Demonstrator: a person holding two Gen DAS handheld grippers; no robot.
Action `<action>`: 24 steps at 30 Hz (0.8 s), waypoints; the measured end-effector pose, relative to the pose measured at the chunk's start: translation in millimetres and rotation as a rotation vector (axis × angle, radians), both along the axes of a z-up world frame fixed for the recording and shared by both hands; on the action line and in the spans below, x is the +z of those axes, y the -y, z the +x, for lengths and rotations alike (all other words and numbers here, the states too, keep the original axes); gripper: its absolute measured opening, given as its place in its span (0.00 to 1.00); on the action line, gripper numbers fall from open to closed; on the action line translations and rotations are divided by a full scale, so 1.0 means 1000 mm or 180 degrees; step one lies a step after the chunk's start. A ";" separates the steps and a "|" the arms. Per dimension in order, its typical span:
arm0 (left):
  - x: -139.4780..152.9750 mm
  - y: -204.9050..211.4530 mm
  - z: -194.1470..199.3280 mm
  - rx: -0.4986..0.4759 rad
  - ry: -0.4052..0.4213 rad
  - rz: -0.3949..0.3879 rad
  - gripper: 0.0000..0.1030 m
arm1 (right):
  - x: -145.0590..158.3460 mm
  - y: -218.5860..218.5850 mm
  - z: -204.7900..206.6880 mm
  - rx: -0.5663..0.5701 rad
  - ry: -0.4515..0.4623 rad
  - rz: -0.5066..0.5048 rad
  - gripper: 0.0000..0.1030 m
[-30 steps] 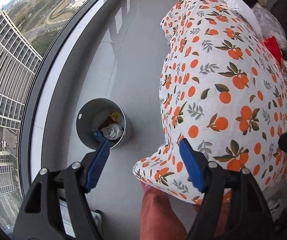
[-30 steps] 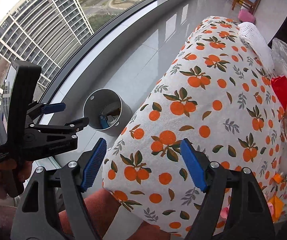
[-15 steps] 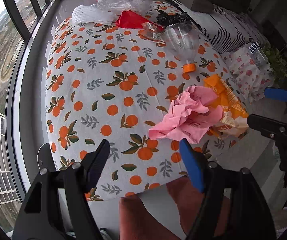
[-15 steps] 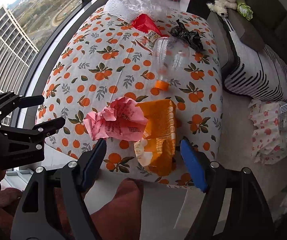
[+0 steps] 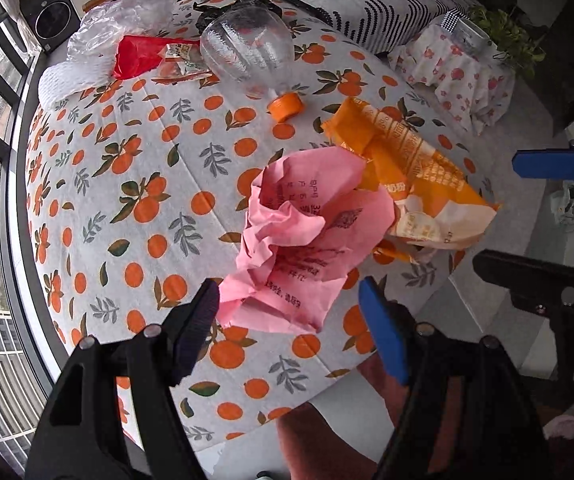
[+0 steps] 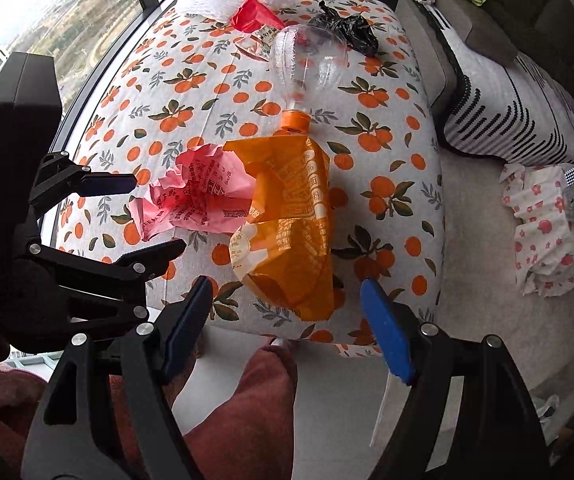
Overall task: Collect trash
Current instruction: 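Grasp the orange snack bag with the right tool while the left grasps pink paper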
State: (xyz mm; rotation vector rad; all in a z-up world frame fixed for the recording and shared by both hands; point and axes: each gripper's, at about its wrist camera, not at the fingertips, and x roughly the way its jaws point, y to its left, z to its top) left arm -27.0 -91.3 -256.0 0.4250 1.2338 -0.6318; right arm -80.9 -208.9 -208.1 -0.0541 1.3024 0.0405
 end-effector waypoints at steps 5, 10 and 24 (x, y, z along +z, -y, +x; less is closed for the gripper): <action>-0.022 0.012 0.013 -0.0086 0.0020 0.0057 0.68 | -0.005 0.005 0.000 -0.0063 -0.0035 0.0020 0.71; -0.023 0.007 0.022 0.0003 -0.0032 0.0019 0.31 | -0.014 0.005 0.008 -0.0048 -0.0033 0.0010 0.71; -0.016 -0.011 0.036 0.0301 -0.0107 -0.0037 0.14 | -0.049 0.011 0.045 -0.0152 -0.0133 0.0074 0.47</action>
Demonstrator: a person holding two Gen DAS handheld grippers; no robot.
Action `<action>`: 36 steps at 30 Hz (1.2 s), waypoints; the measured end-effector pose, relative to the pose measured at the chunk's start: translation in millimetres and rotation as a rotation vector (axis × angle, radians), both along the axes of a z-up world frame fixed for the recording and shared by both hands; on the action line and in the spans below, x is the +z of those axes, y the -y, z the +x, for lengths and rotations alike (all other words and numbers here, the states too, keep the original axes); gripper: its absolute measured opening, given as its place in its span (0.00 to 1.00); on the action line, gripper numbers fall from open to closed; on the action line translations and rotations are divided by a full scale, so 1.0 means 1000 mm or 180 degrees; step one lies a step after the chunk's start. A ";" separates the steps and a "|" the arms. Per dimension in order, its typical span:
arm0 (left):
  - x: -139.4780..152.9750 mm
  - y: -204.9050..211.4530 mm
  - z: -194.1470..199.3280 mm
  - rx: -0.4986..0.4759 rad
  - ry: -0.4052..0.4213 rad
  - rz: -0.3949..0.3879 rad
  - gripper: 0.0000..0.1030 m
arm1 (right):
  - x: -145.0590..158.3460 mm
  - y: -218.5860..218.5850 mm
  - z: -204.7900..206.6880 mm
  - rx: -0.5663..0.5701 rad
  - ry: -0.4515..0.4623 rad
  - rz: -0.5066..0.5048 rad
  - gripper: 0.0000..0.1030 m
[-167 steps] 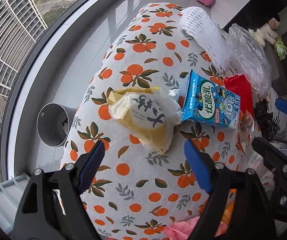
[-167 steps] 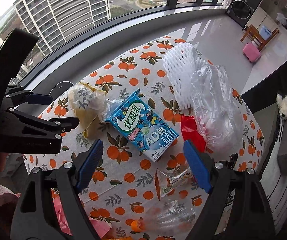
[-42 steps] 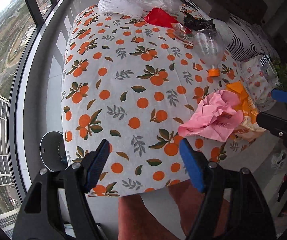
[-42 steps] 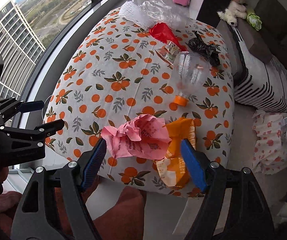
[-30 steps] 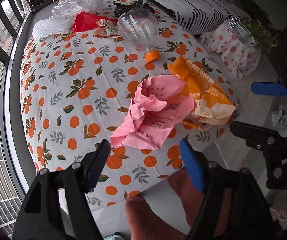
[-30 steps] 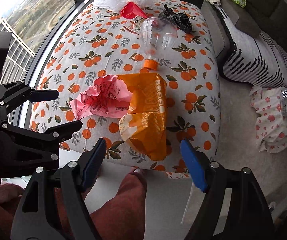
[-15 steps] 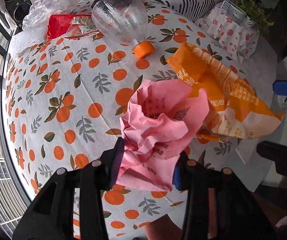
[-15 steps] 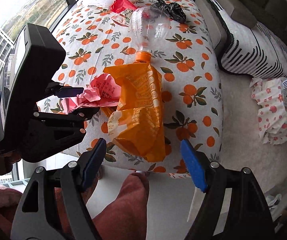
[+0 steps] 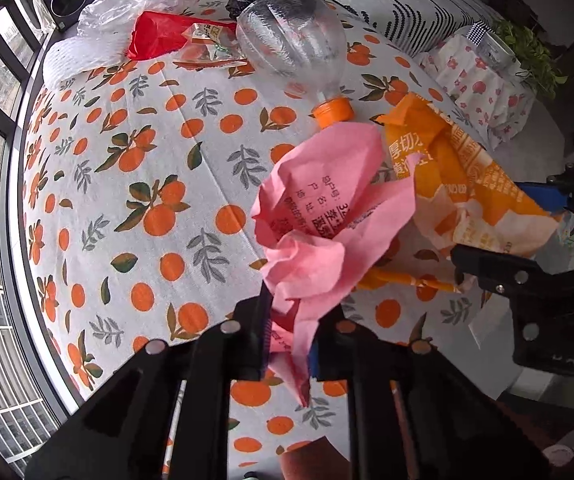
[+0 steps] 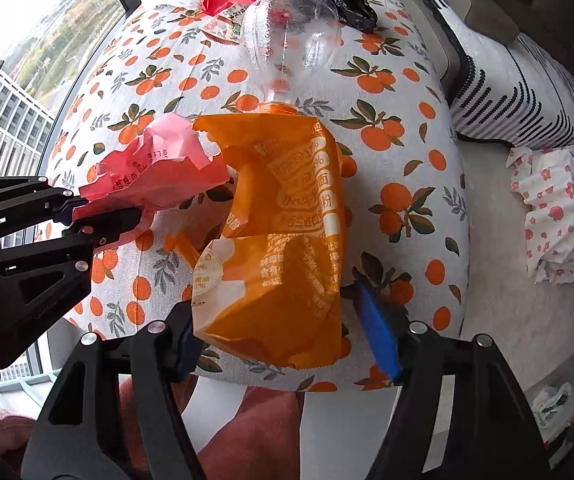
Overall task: Collect trash
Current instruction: 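Grasp the orange snack bag with the right tool while the left grasps pink paper, then carry snack bag and pink paper to the grey bin and release both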
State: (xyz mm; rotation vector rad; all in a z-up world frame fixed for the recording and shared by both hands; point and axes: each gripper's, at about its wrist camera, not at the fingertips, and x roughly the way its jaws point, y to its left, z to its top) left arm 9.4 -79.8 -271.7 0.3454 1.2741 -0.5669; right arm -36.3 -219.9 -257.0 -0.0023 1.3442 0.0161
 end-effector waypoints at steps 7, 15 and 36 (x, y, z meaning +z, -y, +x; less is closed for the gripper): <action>0.019 -0.006 0.000 0.0104 -0.0038 -0.0145 0.14 | 0.012 0.006 0.003 -0.0028 0.0010 0.0069 0.07; 0.061 -0.006 -0.003 0.0230 0.0038 -0.0273 0.14 | 0.072 0.012 -0.005 0.0195 0.0286 0.0076 0.06; 0.130 -0.152 -0.051 0.2468 0.0505 -0.0355 0.14 | 0.144 -0.097 0.041 0.2129 0.0593 0.0236 0.05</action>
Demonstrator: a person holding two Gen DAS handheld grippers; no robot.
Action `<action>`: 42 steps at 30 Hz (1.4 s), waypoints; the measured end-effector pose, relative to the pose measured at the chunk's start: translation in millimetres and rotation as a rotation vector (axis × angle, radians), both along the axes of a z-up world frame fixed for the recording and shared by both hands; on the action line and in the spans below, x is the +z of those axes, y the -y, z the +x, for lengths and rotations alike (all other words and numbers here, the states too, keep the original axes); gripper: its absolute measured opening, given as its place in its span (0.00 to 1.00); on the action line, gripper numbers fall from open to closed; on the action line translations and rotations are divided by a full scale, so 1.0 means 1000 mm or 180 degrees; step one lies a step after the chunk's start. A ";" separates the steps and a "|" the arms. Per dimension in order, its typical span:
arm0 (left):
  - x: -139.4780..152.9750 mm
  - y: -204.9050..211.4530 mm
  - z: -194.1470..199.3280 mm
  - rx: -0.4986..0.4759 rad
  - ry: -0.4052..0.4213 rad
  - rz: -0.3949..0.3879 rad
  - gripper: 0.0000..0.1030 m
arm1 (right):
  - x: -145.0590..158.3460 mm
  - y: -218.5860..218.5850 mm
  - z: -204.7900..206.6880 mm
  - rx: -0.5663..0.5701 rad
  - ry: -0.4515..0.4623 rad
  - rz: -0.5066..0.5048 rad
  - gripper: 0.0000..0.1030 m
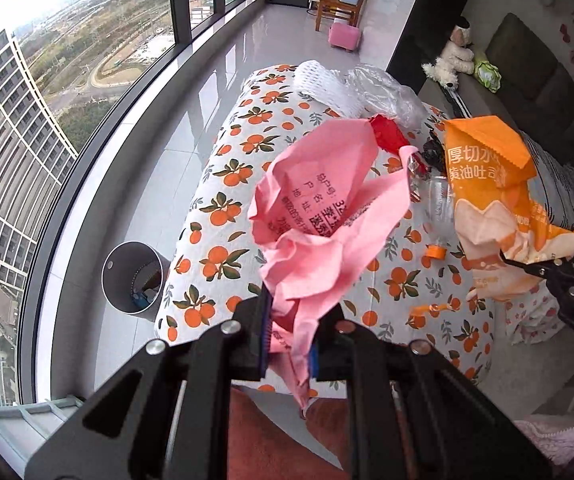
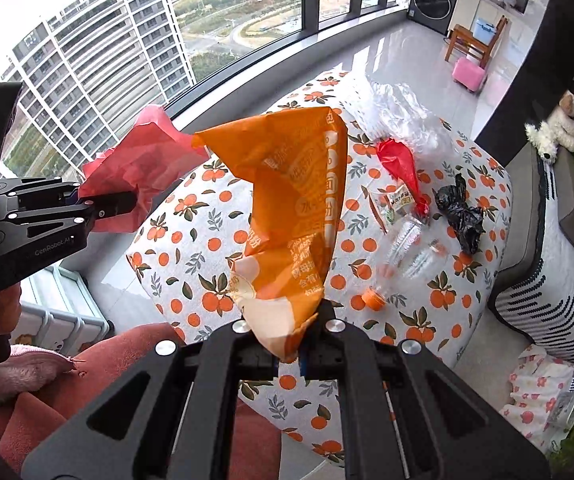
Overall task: Collect trash
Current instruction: 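Carry snack bag and pink paper to the grey bin and release both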
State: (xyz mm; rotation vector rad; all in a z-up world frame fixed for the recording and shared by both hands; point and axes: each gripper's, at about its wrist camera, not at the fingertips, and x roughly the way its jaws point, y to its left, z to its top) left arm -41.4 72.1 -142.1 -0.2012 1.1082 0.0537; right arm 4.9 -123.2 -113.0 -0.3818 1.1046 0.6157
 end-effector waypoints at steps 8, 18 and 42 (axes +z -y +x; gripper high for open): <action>-0.011 -0.127 -0.029 0.0786 -0.0123 -0.0035 0.14 | -0.008 -0.146 0.009 0.0778 -0.0107 0.0103 0.05; -0.041 -0.298 -0.037 0.1409 -0.0276 -0.0032 0.14 | -0.039 -0.345 0.028 0.1407 -0.0270 0.0223 0.06; -0.291 -0.438 0.000 0.1644 -0.0770 -0.0333 0.14 | -0.347 -0.532 0.082 0.1268 -0.1023 -0.0329 0.45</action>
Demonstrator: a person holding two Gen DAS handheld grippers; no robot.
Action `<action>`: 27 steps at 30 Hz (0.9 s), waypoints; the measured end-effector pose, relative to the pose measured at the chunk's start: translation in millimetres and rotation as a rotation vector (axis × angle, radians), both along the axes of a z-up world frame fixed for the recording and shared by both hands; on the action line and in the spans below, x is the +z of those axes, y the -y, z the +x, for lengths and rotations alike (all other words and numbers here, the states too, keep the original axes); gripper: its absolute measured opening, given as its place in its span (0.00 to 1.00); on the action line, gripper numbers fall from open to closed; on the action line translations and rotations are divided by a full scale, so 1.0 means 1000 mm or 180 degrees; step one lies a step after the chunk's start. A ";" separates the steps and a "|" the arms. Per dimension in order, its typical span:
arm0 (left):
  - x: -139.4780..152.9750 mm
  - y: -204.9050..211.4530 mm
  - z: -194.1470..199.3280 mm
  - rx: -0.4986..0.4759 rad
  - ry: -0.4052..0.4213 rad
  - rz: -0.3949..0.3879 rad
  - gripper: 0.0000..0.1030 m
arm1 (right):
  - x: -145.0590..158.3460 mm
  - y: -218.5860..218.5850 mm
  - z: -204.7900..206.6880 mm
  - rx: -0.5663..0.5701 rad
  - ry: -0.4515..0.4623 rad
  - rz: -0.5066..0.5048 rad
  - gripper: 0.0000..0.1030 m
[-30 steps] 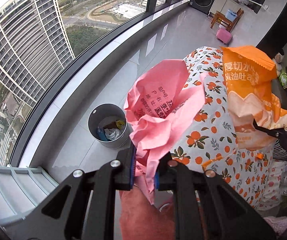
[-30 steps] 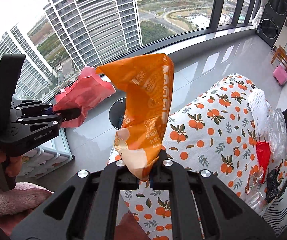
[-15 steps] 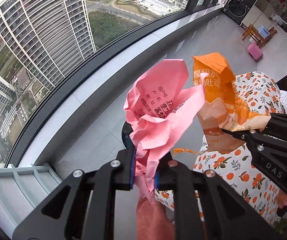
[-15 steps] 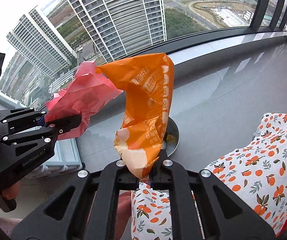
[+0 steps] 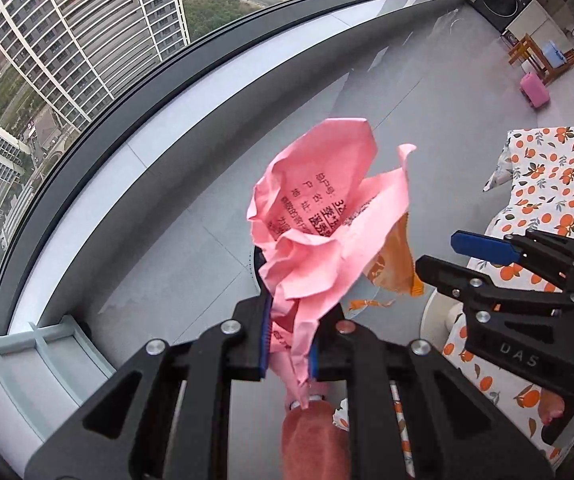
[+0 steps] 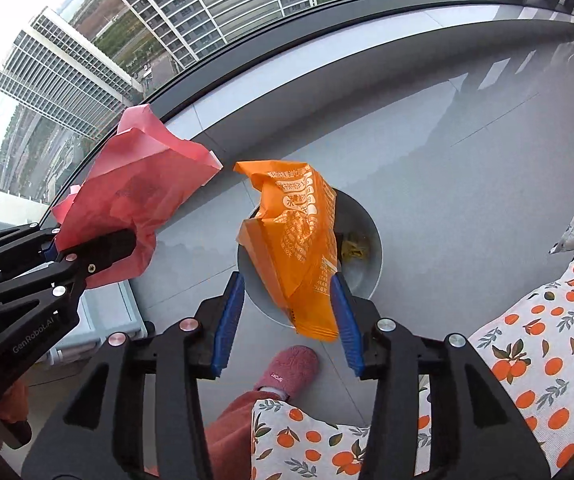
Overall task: Collect trash
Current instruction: 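Carry snack bag and pink paper to the grey bin and release both, then move both tools back over the ottoman toward the remaining bottles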
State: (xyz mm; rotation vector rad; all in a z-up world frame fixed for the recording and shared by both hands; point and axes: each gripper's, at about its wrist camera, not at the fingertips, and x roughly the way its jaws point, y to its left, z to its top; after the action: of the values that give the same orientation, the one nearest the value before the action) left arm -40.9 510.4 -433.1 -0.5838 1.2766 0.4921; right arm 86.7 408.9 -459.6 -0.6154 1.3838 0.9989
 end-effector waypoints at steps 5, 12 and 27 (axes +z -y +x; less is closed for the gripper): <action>-0.031 0.009 0.024 -0.0141 -0.0048 -0.0055 0.15 | 0.006 0.014 0.013 -0.0203 -0.0053 -0.0030 0.49; -0.096 0.020 0.058 -0.0299 -0.0258 -0.0231 0.29 | 0.035 0.058 0.019 -0.0426 0.0020 0.0001 0.50; -0.028 0.064 0.085 -0.0893 -0.0269 0.0094 0.61 | 0.103 0.156 0.037 -0.1276 0.0153 0.0200 0.50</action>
State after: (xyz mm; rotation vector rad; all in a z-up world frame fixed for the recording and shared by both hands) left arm 44.0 446.6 -461.2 -0.3542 1.4037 0.3037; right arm 123.7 252.4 -356.8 -0.2954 1.3595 0.6973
